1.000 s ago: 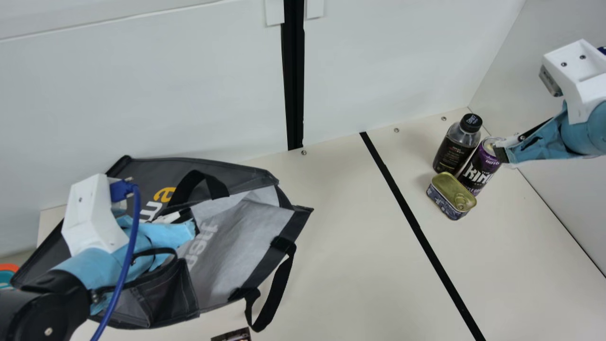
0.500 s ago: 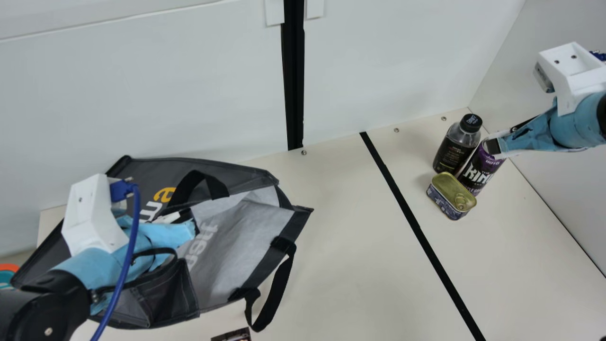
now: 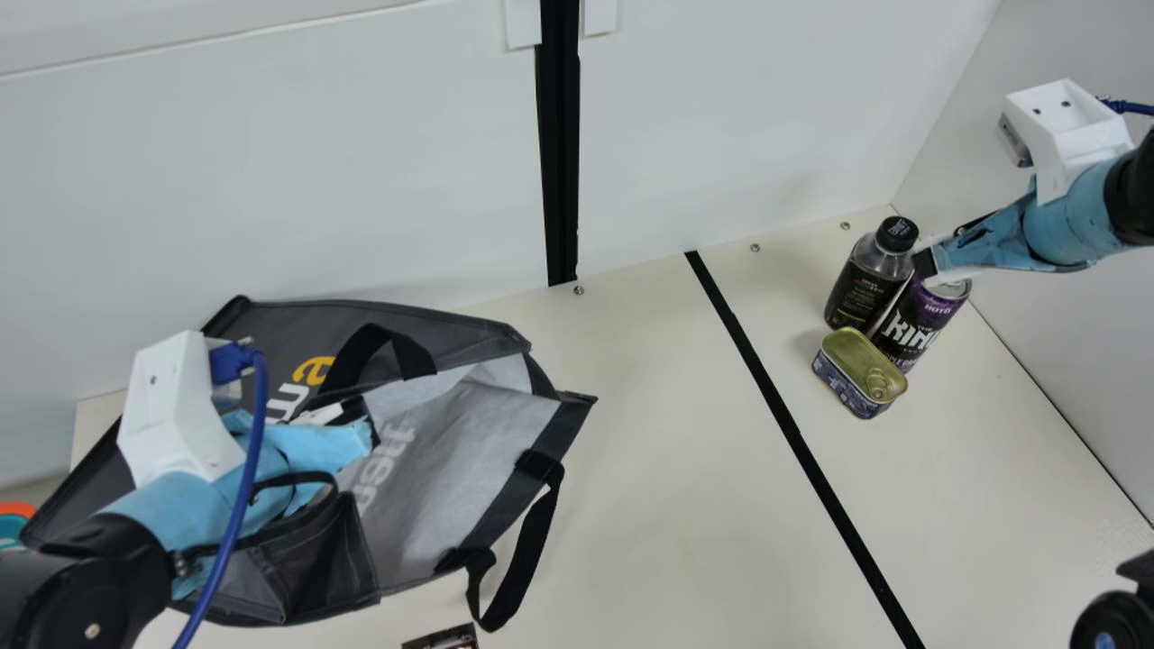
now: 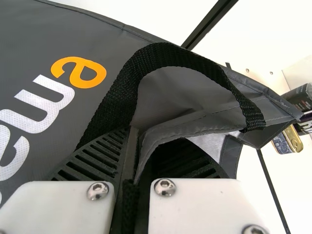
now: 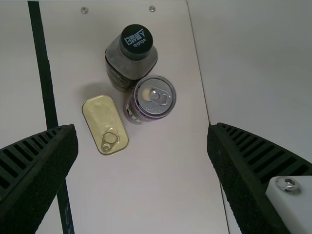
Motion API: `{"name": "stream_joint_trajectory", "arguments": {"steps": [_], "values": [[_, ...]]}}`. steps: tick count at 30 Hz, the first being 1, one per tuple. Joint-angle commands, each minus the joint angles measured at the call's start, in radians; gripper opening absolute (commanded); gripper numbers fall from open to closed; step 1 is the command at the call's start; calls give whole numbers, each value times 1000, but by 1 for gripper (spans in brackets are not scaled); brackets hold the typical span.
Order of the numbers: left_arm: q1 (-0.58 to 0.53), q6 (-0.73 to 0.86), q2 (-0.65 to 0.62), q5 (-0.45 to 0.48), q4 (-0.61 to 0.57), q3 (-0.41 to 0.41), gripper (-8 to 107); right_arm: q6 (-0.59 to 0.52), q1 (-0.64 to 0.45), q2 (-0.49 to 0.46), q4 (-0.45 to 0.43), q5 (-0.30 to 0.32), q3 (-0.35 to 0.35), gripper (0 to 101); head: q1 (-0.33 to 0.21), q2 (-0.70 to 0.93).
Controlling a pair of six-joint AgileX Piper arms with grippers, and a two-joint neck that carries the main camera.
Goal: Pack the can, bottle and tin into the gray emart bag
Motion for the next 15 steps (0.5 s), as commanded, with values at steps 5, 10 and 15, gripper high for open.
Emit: {"name": "stream_joint_trajectory", "arguments": {"steps": [5, 10, 15], "values": [[0, 0, 0, 0, 0, 0, 10, -6, -9, 49, 10, 1, -26, 91, -23, -2], [0, 0, 0, 0, 0, 0, 10, -12, -19, 88, 21, 0, -44, 91, -23, -2], [0, 0, 0, 0, 0, 0, 10, -17, -26, 123, 29, -7, -54, 91, -23, -2]]}}
